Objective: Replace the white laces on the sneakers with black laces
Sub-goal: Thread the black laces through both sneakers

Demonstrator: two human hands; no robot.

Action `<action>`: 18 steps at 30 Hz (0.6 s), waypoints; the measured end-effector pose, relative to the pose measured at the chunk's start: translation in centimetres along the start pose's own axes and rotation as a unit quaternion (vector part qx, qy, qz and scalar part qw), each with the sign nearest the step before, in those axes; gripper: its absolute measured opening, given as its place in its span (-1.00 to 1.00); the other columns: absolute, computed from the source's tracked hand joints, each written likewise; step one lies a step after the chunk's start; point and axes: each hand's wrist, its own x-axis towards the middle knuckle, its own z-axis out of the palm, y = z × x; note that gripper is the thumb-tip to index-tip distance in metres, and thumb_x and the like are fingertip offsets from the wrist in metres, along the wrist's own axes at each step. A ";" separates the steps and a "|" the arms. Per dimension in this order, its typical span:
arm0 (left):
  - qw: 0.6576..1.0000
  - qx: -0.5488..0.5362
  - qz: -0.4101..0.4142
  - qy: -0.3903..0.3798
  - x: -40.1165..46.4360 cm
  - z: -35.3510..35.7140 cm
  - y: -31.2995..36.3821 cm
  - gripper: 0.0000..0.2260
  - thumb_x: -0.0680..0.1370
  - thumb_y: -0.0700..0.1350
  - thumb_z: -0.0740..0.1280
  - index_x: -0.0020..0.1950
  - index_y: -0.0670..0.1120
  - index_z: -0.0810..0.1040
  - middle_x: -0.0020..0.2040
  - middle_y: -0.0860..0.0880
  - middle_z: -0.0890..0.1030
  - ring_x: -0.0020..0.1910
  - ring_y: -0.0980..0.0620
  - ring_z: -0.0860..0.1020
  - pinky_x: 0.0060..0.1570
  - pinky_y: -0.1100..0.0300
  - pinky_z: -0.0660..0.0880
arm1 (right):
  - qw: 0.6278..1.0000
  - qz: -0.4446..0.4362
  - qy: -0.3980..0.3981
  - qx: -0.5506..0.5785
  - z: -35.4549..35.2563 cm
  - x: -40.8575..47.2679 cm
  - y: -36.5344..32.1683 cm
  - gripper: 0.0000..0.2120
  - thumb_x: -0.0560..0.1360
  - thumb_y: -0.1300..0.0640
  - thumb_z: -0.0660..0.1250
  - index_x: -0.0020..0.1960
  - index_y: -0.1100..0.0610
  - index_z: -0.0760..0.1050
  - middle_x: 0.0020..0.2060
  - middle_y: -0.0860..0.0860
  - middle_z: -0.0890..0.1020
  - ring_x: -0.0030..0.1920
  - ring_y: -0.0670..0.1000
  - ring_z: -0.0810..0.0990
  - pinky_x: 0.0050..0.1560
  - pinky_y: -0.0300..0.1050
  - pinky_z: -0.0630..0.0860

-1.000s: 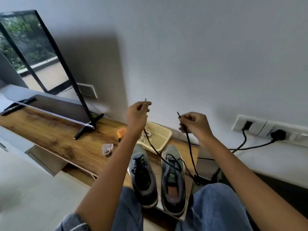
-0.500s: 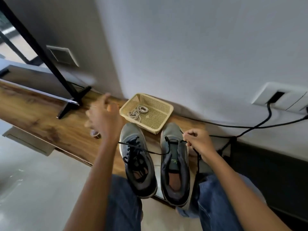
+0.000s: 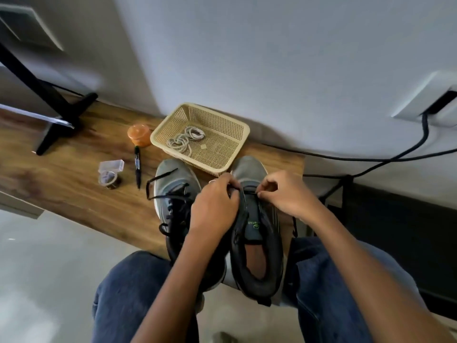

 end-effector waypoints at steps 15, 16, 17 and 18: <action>0.997 0.075 0.023 -0.008 -0.3 -0.8 -1.3 -0.90 0.53 0.09 0.36 0.00 0.13 0.59 -0.38 0.21 0.39 0.02 0.10 0.56 0.07 0.16 0.24 | 0.997 -0.004 -0.015 -0.077 0.9 0.0 -0.8 -0.95 0.49 0.18 0.41 -0.13 0.13 0.65 -0.27 -0.08 0.59 -0.27 -0.17 0.50 -0.34 -0.43 0.34; 0.997 0.073 0.023 -0.010 -0.3 -0.8 -1.3 -0.91 0.53 0.08 0.37 -0.01 0.13 0.60 -0.38 0.20 0.37 0.02 0.08 0.55 0.08 0.15 0.25 | 0.997 -0.005 -0.014 -0.079 1.1 0.0 -0.8 -0.95 0.48 0.18 0.41 -0.13 0.14 0.65 -0.25 -0.06 0.60 -0.24 -0.12 0.52 -0.31 -0.39 0.36; 0.997 0.072 0.021 -0.012 -0.3 -0.9 -1.3 -0.91 0.53 0.07 0.37 -0.01 0.13 0.61 -0.37 0.20 0.37 0.02 0.07 0.56 0.10 0.14 0.29 | 0.997 -0.005 -0.013 -0.079 1.2 0.1 -0.8 -0.95 0.48 0.19 0.42 -0.13 0.14 0.65 -0.23 -0.03 0.62 -0.21 -0.08 0.55 -0.27 -0.34 0.39; 0.997 0.071 0.020 -0.013 -0.2 -0.9 -1.3 -0.91 0.53 0.07 0.38 -0.01 0.12 0.62 -0.36 0.19 0.38 0.02 0.07 0.56 0.12 0.12 0.32 | 0.997 -0.004 -0.012 -0.075 1.4 0.1 -0.8 -0.96 0.47 0.19 0.42 -0.13 0.14 0.65 -0.22 -0.02 0.63 -0.17 -0.06 0.56 -0.22 -0.28 0.43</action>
